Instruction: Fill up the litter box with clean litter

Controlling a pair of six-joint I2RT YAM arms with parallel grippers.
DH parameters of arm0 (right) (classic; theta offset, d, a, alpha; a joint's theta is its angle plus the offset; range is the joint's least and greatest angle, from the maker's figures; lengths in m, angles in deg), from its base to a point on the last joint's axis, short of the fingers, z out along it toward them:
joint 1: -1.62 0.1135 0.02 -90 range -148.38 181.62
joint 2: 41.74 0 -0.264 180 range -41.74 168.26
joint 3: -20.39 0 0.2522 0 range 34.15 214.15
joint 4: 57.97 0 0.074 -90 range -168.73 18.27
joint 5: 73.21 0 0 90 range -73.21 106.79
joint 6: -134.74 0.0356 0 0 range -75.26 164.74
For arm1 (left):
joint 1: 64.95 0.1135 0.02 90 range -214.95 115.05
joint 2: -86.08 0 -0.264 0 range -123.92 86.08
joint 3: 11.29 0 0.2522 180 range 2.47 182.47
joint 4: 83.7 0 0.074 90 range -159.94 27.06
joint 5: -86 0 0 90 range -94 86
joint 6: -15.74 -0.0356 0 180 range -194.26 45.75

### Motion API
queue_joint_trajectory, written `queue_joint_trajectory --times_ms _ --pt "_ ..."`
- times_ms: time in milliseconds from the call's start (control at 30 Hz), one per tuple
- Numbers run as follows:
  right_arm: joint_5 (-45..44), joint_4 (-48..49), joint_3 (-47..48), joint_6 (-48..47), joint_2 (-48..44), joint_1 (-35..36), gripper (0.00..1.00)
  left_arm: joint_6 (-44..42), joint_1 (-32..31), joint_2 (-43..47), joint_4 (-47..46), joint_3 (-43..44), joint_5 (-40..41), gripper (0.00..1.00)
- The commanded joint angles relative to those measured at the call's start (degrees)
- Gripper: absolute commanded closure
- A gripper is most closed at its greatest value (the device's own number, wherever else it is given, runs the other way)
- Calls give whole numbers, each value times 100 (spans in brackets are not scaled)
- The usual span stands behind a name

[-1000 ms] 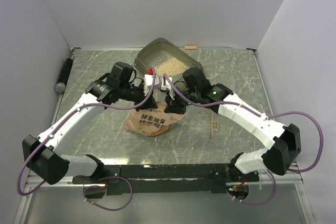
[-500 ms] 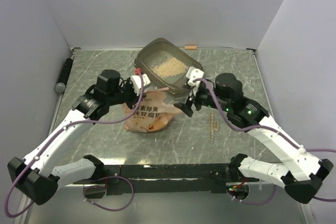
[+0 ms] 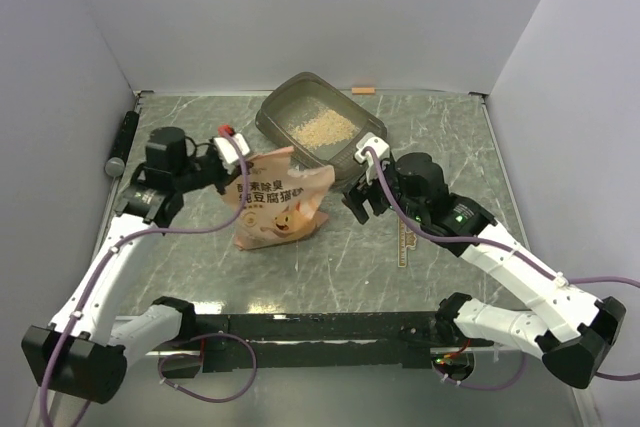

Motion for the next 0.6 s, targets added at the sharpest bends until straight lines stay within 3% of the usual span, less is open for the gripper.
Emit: queue_joint_trajectory --times_ms 0,267,433,567 --pt "-368 499 27 340 77 -29 15 -380 1128 11 -1078 606 -1954 99" --pt "-754 764 150 613 218 -29 16 -977 1438 -595 -384 1712 -3239 99" --pt "-624 677 1 657 -2 -21 16 -1853 1448 -1070 1002 2670 -3934 99" --pt "-596 246 27 543 -124 -29 17 -2313 1465 -1107 1541 2349 -4400 99"
